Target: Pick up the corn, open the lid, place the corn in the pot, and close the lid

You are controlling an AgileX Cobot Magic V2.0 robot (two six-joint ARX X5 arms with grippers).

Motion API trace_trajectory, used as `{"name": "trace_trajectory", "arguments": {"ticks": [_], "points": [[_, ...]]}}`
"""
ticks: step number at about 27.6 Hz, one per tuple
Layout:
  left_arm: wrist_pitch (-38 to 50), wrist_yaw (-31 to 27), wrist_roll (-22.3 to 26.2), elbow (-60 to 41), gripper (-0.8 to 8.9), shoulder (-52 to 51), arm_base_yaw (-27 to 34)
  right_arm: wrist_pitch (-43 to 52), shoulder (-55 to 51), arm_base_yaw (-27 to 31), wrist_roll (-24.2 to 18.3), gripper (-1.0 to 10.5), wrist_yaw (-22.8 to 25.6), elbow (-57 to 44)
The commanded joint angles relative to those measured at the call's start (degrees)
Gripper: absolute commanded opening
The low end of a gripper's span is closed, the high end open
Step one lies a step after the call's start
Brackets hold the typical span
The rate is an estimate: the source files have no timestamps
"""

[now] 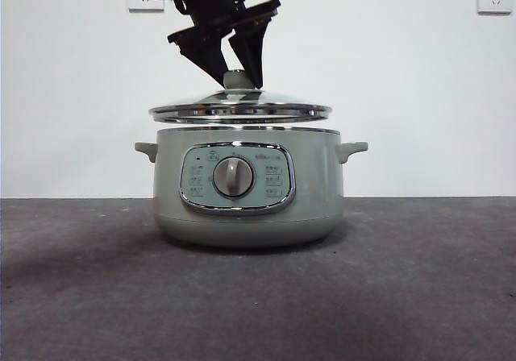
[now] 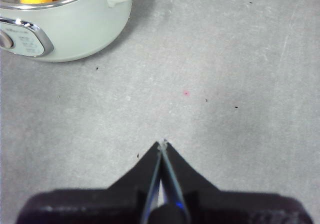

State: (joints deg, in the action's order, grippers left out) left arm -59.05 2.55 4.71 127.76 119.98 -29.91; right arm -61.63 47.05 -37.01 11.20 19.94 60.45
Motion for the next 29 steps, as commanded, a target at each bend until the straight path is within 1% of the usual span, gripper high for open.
{"name": "trace_trajectory", "arguments": {"ticks": [1,15,22,27,29], "points": [[1.68,0.42,-0.63,0.46,-0.09,0.66,-0.61,0.39,-0.09,-0.07,0.81,-0.1,0.09,-0.70],[1.66,0.92,-0.68,0.46,-0.09,2.29,-0.92,0.13,-0.09,-0.07,0.81,-0.1,0.07,-0.70],[0.87,0.83,-0.70,0.46,-0.09,5.53,-1.05,-0.15,-0.09,-0.07,0.81,-0.1,0.04,-0.70],[0.61,0.85,-0.68,0.46,-0.09,5.99,-1.05,-0.33,-0.09,-0.07,0.79,-0.1,0.04,-0.70],[0.35,0.83,-1.16,0.46,0.11,5.99,-1.05,-0.22,-0.09,-0.07,0.79,-0.1,0.04,-0.72]]}}
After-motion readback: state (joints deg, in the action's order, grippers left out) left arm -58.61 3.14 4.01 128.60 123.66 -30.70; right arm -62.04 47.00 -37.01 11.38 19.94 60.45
